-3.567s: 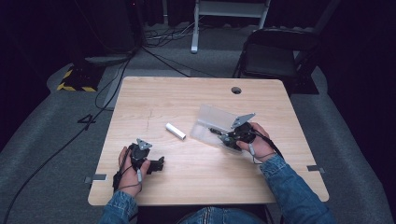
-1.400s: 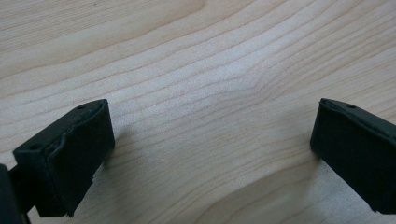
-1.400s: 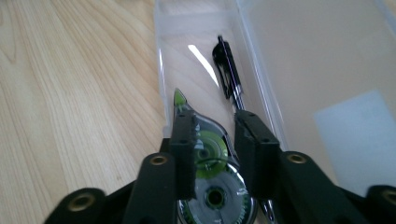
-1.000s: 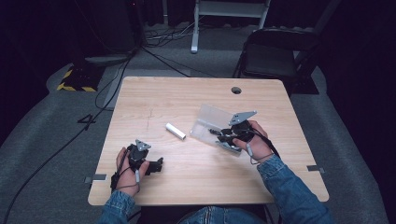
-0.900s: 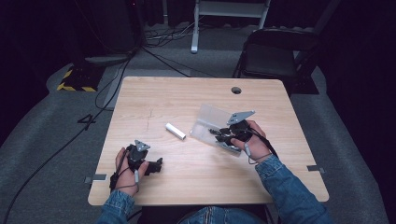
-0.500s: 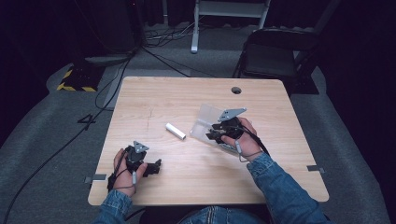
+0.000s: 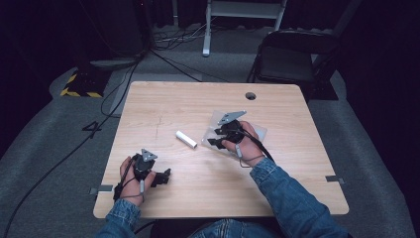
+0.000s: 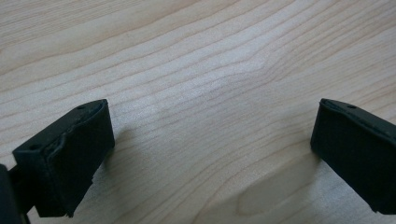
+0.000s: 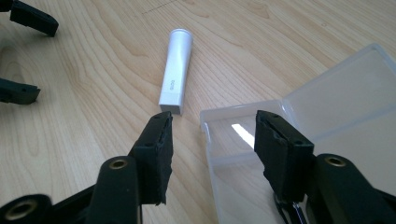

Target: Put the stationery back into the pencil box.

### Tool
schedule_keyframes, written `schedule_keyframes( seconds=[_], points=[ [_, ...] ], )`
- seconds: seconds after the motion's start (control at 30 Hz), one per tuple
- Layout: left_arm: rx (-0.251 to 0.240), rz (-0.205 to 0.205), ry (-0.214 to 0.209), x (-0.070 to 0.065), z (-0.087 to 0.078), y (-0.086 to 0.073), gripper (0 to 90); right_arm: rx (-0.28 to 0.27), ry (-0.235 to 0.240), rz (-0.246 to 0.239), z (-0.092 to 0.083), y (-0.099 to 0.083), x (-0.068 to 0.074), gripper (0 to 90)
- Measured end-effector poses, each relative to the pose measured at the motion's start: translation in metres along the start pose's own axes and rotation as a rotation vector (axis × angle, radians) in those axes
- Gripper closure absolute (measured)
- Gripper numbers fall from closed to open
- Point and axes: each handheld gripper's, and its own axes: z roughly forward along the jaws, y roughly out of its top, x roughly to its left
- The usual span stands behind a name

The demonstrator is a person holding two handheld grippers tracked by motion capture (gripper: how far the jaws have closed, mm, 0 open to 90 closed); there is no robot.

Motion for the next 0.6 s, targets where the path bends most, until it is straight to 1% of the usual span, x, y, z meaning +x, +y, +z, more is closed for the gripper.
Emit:
schedule_keyframes(
  seconds=[0.3, 0.4, 0.6],
  points=[
    [-0.001, 0.0, 0.001, 0.0, 0.0, 0.0, 0.0, 0.015, 0.003, 0.007, 0.02, 0.008, 0.002, 46.1],
    [-0.001, 0.0, 0.001, 0.0, 0.0, 0.0, 0.0, 0.011, 0.006, 0.012, 0.027, 0.01, 0.004, 46.4],
    [-0.001, -0.001, 0.001, 0.0, 0.0, 0.0, 0.0, 0.026, 0.005, -0.001, 0.037, 0.015, 0.007, 46.8]
  ],
)
